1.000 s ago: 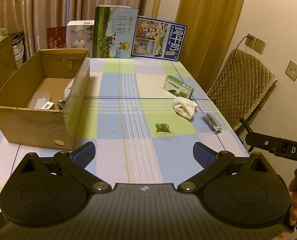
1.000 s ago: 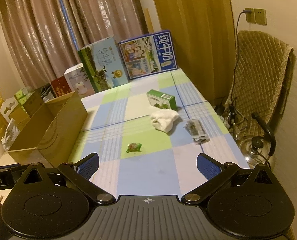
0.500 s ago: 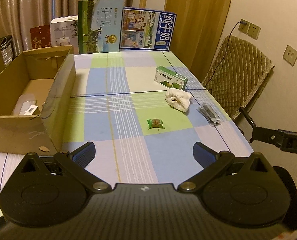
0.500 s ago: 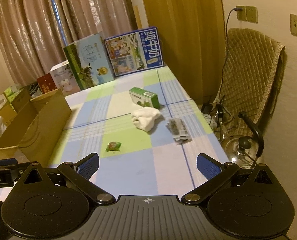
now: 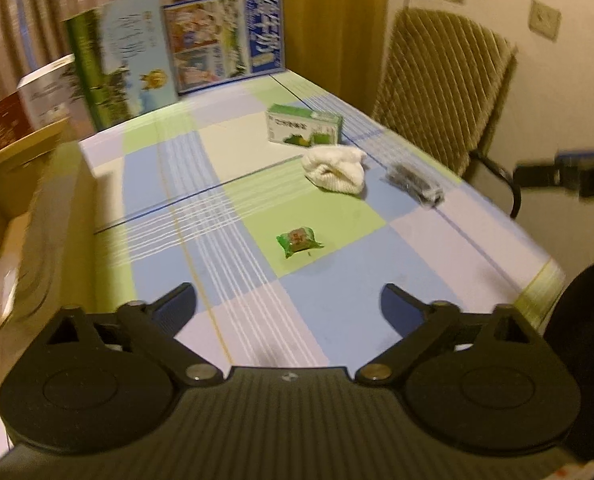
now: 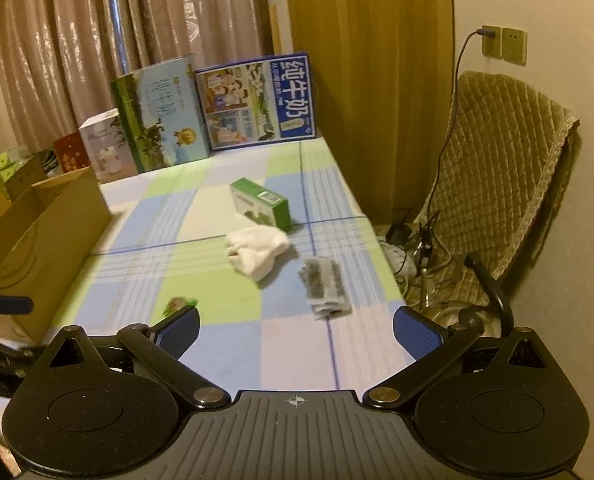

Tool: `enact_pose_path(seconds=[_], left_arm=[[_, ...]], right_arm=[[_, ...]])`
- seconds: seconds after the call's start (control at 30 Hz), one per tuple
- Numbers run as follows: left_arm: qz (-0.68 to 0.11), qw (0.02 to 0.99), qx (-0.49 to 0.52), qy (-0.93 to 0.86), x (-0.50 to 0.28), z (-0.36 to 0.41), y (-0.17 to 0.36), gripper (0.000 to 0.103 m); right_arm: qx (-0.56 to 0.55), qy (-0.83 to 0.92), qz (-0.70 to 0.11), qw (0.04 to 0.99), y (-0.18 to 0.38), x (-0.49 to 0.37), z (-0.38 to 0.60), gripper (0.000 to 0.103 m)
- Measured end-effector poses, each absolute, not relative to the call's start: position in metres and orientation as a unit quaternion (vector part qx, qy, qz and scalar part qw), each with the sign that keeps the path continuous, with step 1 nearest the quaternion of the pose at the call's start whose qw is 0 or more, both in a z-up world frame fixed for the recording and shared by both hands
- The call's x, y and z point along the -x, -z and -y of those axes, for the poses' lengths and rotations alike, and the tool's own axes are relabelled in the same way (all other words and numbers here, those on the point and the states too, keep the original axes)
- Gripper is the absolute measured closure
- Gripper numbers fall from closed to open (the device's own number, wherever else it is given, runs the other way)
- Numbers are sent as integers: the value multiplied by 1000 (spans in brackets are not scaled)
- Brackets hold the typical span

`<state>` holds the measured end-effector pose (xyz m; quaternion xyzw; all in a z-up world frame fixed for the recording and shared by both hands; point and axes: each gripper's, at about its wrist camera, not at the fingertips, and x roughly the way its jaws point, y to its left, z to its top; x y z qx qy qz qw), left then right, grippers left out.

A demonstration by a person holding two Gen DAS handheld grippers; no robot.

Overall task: Organize objects
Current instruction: 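Move the left tool toward the green candy while the right tool approaches the seaweed packet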

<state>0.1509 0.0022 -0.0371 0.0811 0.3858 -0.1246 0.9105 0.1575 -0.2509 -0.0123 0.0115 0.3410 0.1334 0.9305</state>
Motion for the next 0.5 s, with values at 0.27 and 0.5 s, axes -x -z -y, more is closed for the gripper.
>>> enact_pose_path(seconds=[0.27, 0.5], left_arm=[[-377, 902, -128, 166, -195, 7, 68, 21], [-376, 889, -180, 191, -234, 15, 98, 26]], right_arm=[[7, -148, -369, 917, 33, -213, 244, 16], [23, -152, -394, 906, 56, -258, 229, 19]])
